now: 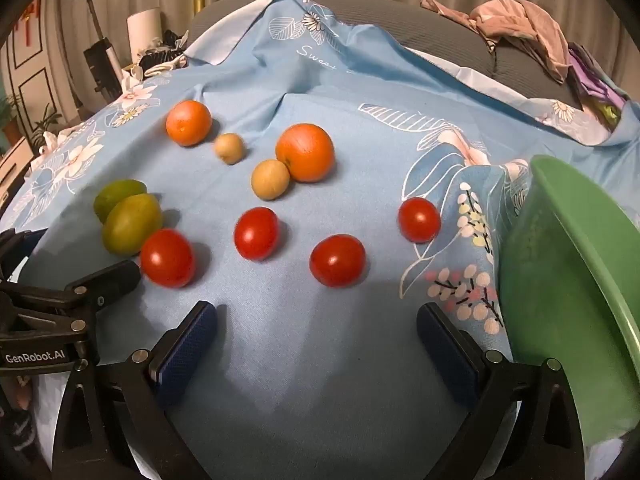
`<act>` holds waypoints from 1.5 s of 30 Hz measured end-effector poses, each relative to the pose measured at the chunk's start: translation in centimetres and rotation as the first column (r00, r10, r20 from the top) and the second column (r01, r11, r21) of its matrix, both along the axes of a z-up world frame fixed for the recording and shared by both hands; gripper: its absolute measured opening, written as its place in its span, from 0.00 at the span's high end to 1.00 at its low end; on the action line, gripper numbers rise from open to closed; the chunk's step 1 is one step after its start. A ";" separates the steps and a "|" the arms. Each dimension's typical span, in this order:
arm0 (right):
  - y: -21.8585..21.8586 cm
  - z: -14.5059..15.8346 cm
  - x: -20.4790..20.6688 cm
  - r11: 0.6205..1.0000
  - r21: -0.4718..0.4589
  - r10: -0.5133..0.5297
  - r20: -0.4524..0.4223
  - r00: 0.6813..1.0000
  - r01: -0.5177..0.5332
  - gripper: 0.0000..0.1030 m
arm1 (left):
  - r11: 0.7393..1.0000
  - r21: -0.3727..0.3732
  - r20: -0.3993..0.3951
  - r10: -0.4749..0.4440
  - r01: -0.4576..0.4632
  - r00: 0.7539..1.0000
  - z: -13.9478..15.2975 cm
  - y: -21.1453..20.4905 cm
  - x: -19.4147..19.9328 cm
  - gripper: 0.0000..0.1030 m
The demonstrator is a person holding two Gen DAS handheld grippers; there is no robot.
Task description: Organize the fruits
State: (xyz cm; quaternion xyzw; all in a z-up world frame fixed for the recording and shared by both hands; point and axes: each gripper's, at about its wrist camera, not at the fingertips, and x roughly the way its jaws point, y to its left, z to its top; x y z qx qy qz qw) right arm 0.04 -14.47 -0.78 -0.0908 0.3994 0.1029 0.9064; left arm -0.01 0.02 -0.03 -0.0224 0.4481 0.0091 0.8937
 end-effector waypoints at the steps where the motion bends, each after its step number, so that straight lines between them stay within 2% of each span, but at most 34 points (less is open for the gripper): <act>1: -0.1 0.0 0.0 1.000 0.015 0.001 -0.001 1.000 -0.001 0.03 | 1.000 0.000 0.003 0.000 0.000 1.000 0.0 0.0 0.0 0.00; 45: -0.1 -0.1 0.0 1.000 0.012 0.000 -0.002 1.000 0.000 0.03 | 1.000 -0.001 -0.027 0.003 -0.003 1.000 -0.2 0.5 0.1 0.00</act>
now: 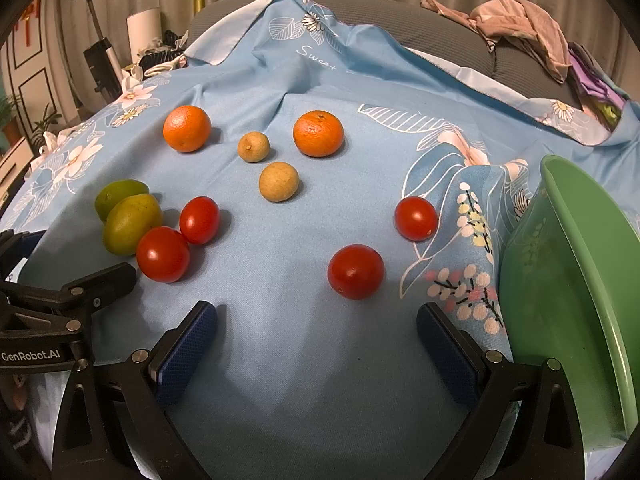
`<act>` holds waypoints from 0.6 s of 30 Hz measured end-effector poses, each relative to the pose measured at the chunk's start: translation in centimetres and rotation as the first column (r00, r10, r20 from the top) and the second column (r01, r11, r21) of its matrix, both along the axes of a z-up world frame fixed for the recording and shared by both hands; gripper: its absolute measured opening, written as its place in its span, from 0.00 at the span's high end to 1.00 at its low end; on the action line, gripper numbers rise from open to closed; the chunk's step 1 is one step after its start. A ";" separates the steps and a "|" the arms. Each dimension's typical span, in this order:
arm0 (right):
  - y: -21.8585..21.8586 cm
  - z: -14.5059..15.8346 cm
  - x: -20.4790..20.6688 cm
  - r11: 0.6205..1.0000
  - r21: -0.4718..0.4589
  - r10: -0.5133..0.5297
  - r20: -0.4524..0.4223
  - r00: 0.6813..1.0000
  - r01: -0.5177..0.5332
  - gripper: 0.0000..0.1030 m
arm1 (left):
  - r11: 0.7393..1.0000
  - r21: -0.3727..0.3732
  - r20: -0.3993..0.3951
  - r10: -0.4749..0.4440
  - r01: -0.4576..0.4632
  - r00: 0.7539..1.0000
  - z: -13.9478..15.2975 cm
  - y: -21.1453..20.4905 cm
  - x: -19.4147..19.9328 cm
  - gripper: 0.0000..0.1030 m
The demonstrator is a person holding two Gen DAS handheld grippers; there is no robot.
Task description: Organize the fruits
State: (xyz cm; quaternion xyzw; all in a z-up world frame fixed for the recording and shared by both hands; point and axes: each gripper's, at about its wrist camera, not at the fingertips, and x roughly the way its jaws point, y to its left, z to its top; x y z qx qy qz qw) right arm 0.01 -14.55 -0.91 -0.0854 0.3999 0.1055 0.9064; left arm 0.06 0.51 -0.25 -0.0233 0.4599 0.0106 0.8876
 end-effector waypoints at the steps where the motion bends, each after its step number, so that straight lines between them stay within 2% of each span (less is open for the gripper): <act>1: 0.0 0.0 0.0 1.000 -0.001 0.000 -0.001 1.000 0.000 0.03 | 1.000 0.002 -0.002 0.002 -0.002 1.000 0.0 -0.2 0.1 0.00; 8: -0.2 -0.6 -0.1 1.000 0.001 -0.006 -0.007 1.000 0.006 0.01 | 0.999 0.020 -0.010 0.030 -0.030 0.999 0.3 0.1 -0.3 0.01; 11: 0.4 -0.3 0.7 0.999 0.003 -0.033 -0.026 0.999 0.033 0.01 | 0.999 0.022 0.022 0.050 -0.050 0.999 1.2 0.4 -0.7 0.01; 14: 0.8 0.0 0.9 0.998 -0.018 -0.067 -0.066 0.996 0.066 0.01 | 0.998 -0.036 0.070 0.062 -0.060 0.996 2.5 1.1 -1.3 0.01; 18: 0.5 0.7 0.3 0.999 0.014 -0.041 -0.081 0.996 0.042 0.01 | 0.993 -0.107 0.096 0.061 -0.050 0.993 3.5 1.6 -1.8 0.08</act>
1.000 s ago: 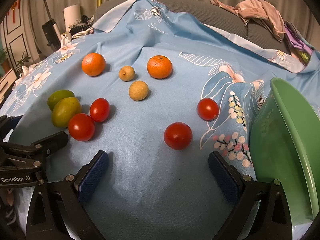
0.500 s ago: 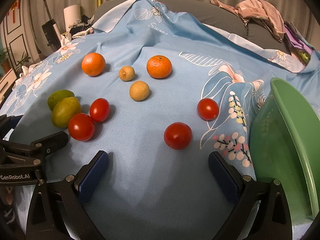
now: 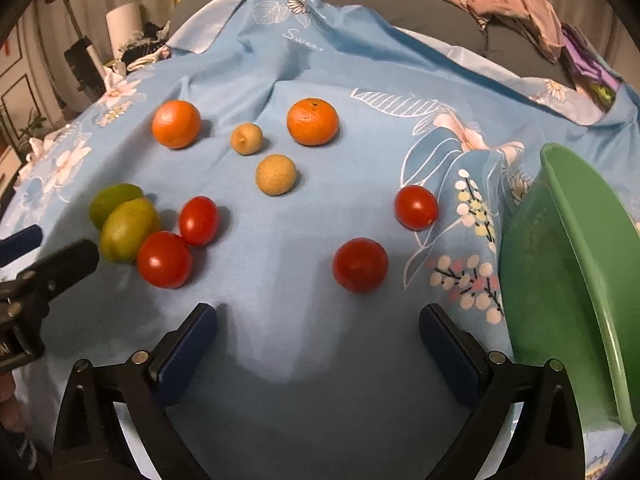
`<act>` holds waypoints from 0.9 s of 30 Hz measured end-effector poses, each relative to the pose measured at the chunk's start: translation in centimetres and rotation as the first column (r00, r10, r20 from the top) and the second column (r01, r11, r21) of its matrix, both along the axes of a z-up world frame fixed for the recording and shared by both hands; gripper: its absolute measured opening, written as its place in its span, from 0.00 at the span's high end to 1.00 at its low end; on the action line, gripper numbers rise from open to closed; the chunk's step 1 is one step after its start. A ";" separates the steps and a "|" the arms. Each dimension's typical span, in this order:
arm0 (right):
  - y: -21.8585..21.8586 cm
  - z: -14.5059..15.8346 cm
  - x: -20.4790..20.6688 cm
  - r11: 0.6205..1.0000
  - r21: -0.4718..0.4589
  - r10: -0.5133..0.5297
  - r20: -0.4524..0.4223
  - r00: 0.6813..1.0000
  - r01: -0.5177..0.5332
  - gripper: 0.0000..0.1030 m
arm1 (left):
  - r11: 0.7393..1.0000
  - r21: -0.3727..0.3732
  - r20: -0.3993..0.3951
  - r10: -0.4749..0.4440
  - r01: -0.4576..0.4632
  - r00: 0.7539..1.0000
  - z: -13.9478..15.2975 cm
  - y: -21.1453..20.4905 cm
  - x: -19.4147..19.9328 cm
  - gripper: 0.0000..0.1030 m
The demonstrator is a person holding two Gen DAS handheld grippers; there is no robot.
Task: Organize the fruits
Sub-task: 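Grasp the yellow lemon with the right tool while the left tool grasps the green lime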
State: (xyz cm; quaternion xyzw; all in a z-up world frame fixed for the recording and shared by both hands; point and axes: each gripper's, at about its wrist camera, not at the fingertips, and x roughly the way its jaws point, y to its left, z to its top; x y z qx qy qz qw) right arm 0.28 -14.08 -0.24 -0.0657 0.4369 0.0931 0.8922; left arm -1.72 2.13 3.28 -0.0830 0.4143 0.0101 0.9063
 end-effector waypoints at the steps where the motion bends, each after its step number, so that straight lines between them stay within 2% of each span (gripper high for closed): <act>1: 0.0 0.2 -0.2 1.000 0.003 0.006 0.007 1.000 -0.006 0.01 | 1.000 -0.008 0.004 0.002 -0.002 1.000 0.2 0.0 0.0 0.10; 6: -0.5 2.2 -1.2 0.996 0.091 -0.004 0.050 0.999 -0.001 0.02 | 0.998 -0.062 0.017 -0.017 0.018 1.000 0.9 -0.3 0.0 0.25; 7: -0.6 2.6 -1.3 0.994 0.112 -0.007 0.058 0.998 0.000 0.08 | 0.997 -0.071 0.019 -0.028 0.030 0.999 1.1 -0.4 0.0 0.29; 8: -0.6 2.9 -1.4 0.992 0.128 -0.006 0.062 0.998 -0.002 0.12 | 0.996 -0.076 0.022 -0.036 0.037 0.999 1.2 -0.6 -0.1 0.31; 10: -0.9 3.9 -1.5 0.984 0.176 -0.010 0.073 0.997 -0.003 0.29 | 0.994 -0.097 0.031 -0.048 0.051 0.998 1.6 -0.7 -0.2 0.33; 11: -1.1 4.3 -1.5 0.979 0.206 -0.016 0.076 0.997 0.000 0.32 | 0.992 -0.111 0.034 -0.053 0.057 0.998 1.7 -0.7 -0.3 0.34; 13: -1.6 5.0 -1.3 0.965 0.263 -0.026 0.069 0.997 0.007 0.44 | 0.986 -0.151 0.033 -0.062 0.067 0.998 2.0 -0.6 -0.3 0.45; 16: -2.4 5.8 -0.8 0.944 0.329 -0.050 0.042 0.998 0.033 0.54 | 0.978 -0.189 0.022 -0.081 0.083 0.996 2.4 -1.0 0.2 0.60; 21: -2.4 8.1 2.1 0.938 0.333 -0.104 0.007 0.995 0.095 0.54 | 0.967 -0.242 0.004 -0.082 0.081 0.997 4.3 -1.5 2.5 0.63; 24: -2.7 8.7 3.3 0.917 0.386 -0.096 -0.019 0.995 0.095 0.54 | 0.978 -0.201 0.020 -0.045 0.049 0.999 5.5 -1.0 3.3 0.63; 27: -2.4 8.0 3.4 0.896 0.438 -0.060 -0.023 0.998 0.064 0.54 | 0.978 -0.207 0.010 -0.027 0.028 1.000 4.4 -0.1 3.2 0.63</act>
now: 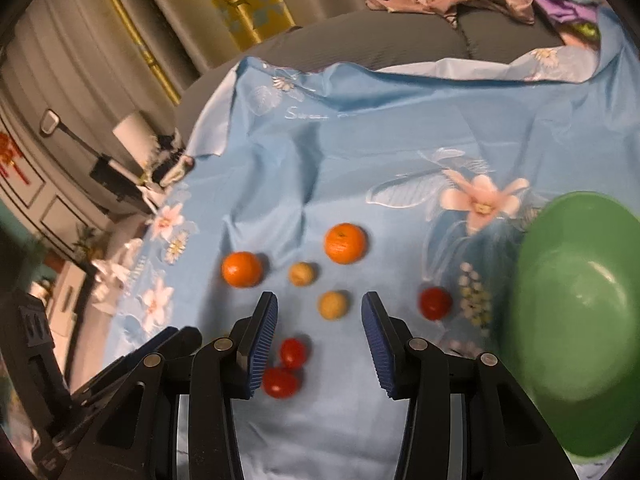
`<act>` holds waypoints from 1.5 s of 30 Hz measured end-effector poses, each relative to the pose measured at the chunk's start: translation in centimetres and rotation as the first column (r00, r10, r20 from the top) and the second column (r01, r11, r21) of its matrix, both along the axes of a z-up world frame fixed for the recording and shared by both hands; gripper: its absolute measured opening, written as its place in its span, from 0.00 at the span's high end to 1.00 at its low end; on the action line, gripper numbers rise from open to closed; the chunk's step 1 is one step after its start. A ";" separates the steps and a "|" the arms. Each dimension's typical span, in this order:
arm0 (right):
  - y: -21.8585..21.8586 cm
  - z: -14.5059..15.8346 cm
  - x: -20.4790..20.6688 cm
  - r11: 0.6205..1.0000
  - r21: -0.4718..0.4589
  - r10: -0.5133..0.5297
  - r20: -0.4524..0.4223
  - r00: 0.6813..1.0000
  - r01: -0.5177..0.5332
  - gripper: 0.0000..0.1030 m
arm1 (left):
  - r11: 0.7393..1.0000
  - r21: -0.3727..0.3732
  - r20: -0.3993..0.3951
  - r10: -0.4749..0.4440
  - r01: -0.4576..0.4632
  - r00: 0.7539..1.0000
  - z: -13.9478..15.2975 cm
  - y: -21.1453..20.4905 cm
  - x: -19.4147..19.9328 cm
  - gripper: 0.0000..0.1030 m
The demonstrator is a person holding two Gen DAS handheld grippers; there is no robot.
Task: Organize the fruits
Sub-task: 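Grasp the yellow lemon with the right tool while the left tool grasps the green lime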
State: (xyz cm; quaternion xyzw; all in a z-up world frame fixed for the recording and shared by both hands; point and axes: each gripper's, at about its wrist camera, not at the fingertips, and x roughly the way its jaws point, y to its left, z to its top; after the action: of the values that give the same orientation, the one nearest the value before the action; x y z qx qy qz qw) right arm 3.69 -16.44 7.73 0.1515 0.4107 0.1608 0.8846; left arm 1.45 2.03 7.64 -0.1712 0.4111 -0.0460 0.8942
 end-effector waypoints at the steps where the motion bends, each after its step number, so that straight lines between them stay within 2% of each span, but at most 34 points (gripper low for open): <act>1: 0.5 -0.8 0.1 0.998 0.047 0.042 -0.019 0.999 -0.041 0.54 | 1.000 0.003 -0.011 -0.008 0.008 1.000 -0.5 0.2 0.0 0.64; 2: 1.0 -1.4 0.2 0.994 0.079 0.082 -0.043 0.996 -0.078 0.54 | 1.000 0.011 -0.030 -0.011 0.012 0.999 -1.2 0.4 0.1 0.66; 4: 2.2 -2.6 0.3 0.982 0.133 0.151 -0.101 0.983 -0.137 0.54 | 1.000 0.022 -0.063 0.013 -0.012 0.998 -1.8 1.2 0.2 0.78; 5: 2.9 -2.8 0.2 0.978 0.137 0.175 -0.108 0.979 -0.160 0.54 | 0.999 0.028 -0.063 0.030 -0.028 0.998 -1.9 1.7 0.3 0.79; 8: 5.5 -3.2 -0.5 0.967 0.084 0.249 -0.106 0.963 -0.241 0.54 | 0.998 0.002 -0.059 0.061 -0.061 0.996 -1.9 3.0 -0.1 0.80; 13: 8.9 -3.7 -0.6 0.957 -0.023 0.285 -0.127 0.950 -0.290 0.54 | 0.996 -0.011 -0.043 0.089 -0.089 0.995 -1.6 3.8 -0.8 0.81; 15: 9.7 -4.2 -0.3 0.958 -0.053 0.271 -0.150 0.951 -0.282 0.55 | 0.994 -0.002 -0.051 0.109 -0.109 0.993 -1.6 4.2 -0.8 0.81; 18: 10.0 -5.4 0.4 0.956 -0.075 0.264 -0.192 0.945 -0.282 0.55 | 0.992 -0.025 -0.054 0.123 -0.125 0.991 -1.6 4.9 -0.8 0.81; 24: 10.2 -6.4 1.1 0.959 -0.122 0.233 -0.185 0.955 -0.257 0.55 | 0.992 -0.031 -0.045 0.121 -0.123 0.992 -1.3 5.1 -1.0 0.81; 26: 10.3 -7.4 1.4 0.955 -0.098 0.252 -0.223 0.942 -0.279 0.55 | 0.992 -0.031 -0.042 0.120 -0.121 0.992 -1.2 5.0 -0.9 0.80; 29: 9.9 -7.2 1.2 0.959 -0.125 0.224 -0.206 0.953 -0.253 0.63 | 0.992 -0.047 -0.043 0.112 -0.114 0.993 -1.2 5.0 -0.7 0.80; 33: 7.7 -7.2 1.2 0.973 -0.034 0.215 -0.213 0.953 -0.227 0.64 | 0.995 -0.053 -0.041 0.080 -0.083 0.996 -1.2 4.3 -0.2 0.80; 37: 4.5 -6.0 0.5 0.984 0.020 0.175 -0.174 0.969 -0.174 0.64 | 0.998 -0.062 -0.045 0.008 -0.011 0.999 -1.4 2.7 1.1 0.78; 43: 1.4 -5.0 0.1 0.991 0.082 0.114 -0.157 0.981 -0.102 0.64 | 0.998 0.040 -0.108 -0.039 0.044 0.993 -2.7 0.3 2.8 0.78; 45: 1.2 -4.8 0.0 0.991 0.093 0.109 -0.154 0.982 -0.096 0.64 | 0.995 0.087 -0.101 -0.037 0.046 0.994 -2.8 -0.1 3.0 0.76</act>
State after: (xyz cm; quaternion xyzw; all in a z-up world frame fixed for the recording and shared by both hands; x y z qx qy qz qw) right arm 3.73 -15.23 2.95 0.1801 0.4796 0.2110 0.8325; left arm 4.43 1.97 4.85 -0.1246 0.4604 -0.0378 0.8781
